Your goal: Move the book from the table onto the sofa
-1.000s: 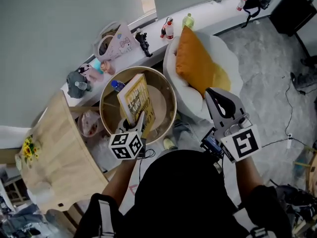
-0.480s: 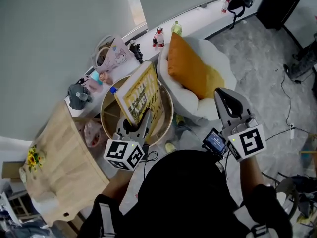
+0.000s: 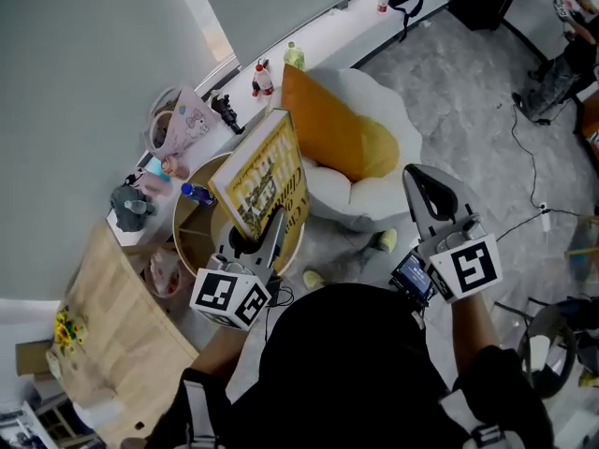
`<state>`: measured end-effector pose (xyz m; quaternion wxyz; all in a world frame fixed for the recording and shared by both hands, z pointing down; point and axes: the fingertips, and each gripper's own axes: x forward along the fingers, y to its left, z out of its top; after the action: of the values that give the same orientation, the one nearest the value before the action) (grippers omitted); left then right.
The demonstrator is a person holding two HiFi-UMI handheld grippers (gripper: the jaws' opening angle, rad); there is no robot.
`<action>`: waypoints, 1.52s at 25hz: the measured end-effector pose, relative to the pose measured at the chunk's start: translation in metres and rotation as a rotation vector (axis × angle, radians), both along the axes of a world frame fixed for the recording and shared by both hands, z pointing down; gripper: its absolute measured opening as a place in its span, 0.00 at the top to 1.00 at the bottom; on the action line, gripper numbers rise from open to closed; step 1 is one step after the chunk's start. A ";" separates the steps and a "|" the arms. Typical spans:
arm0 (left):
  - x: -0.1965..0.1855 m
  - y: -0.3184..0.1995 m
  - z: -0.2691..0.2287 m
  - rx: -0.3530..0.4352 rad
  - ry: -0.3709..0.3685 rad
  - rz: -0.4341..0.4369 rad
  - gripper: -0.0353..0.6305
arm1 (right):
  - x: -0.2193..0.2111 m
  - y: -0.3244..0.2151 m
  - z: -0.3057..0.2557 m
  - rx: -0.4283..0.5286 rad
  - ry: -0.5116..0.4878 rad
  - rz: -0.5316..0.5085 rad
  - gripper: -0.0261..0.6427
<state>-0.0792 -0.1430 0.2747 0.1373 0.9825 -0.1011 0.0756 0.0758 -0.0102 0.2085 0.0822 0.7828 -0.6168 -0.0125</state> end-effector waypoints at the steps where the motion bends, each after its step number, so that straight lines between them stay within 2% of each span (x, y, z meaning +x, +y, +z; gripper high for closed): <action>1: 0.009 0.005 -0.002 0.000 0.004 0.017 0.72 | 0.008 0.006 0.001 -0.002 0.002 0.013 0.94; 5: 0.048 0.022 -0.013 -0.004 0.032 0.064 0.72 | 0.048 0.031 0.004 -0.008 -0.010 0.069 0.94; 8: 0.100 0.041 -0.022 -0.004 0.034 0.089 0.72 | 0.101 0.055 0.001 0.013 -0.020 0.099 0.94; 12: 0.169 0.059 -0.028 0.007 0.015 0.117 0.72 | 0.165 0.083 0.015 -0.028 -0.063 0.113 0.94; 21: 0.302 0.089 -0.020 0.008 -0.053 0.135 0.72 | 0.289 0.118 0.033 0.000 -0.133 0.137 0.94; 29: 0.368 0.096 -0.016 0.029 -0.122 0.098 0.72 | 0.361 0.121 0.049 0.001 -0.214 0.089 0.94; 34: 0.407 0.086 -0.010 0.003 -0.174 0.084 0.72 | 0.404 0.106 0.059 -0.019 -0.262 0.064 0.94; 38: 0.410 0.084 0.009 -0.020 -0.204 0.100 0.72 | 0.403 0.105 0.072 -0.028 -0.273 0.074 0.94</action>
<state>0.3308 -0.0592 0.2837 0.1325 0.9720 -0.0647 0.1828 0.4793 0.0945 0.2805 0.0088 0.7982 -0.5931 0.1055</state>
